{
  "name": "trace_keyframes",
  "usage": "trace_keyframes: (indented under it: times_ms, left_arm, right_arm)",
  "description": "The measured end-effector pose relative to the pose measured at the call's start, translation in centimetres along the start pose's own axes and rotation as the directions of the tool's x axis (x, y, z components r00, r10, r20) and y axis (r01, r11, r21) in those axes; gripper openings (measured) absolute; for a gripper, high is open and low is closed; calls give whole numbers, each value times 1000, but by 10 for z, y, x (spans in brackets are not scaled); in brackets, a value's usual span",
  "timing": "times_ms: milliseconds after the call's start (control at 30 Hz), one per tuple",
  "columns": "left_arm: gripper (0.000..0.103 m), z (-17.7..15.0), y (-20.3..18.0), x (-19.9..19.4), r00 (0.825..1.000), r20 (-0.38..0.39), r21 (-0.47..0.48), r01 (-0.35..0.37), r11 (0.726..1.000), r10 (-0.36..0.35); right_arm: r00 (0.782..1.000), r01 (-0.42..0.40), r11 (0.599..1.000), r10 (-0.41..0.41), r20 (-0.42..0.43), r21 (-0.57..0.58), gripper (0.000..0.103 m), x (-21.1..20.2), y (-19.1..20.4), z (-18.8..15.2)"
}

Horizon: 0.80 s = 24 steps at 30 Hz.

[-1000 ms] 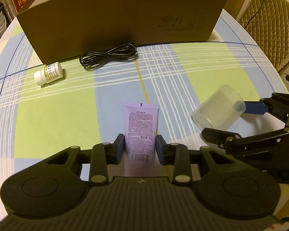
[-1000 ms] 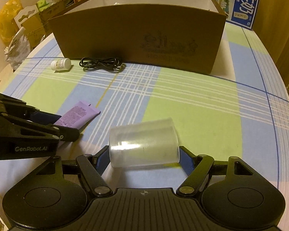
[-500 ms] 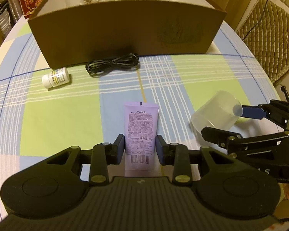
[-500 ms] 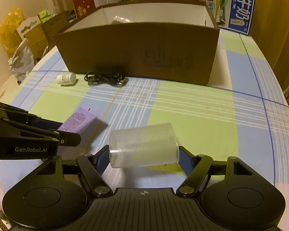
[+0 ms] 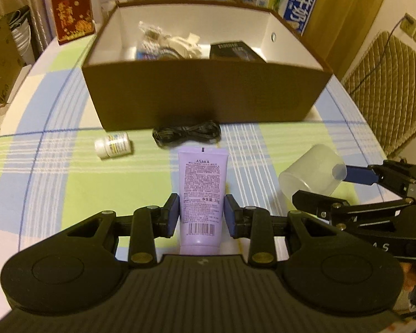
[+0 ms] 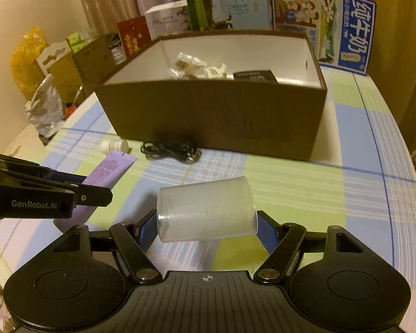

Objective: Organize objects
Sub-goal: 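Lower the tube into the box and open the left tool while the right tool lowers the cup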

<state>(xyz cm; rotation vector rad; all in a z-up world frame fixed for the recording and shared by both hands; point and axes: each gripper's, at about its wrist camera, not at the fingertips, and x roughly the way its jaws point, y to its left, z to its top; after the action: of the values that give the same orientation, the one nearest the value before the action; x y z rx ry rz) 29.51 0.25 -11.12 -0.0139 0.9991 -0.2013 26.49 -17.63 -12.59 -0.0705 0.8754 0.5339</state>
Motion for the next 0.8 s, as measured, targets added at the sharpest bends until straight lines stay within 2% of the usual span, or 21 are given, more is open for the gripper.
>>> trace_keyframes:
  times_ms: [433,800]
  left_arm:
    - [29,61,20,-18,995,97,-28,3,1000,0]
    - [29,141,46,-12,984,176,-41,-15,999,22]
  right_arm:
    - [996,-49,998,52,78,-42,71,8,6,61]
    - [987,-78,996,82,137,-36,71,35,1,135]
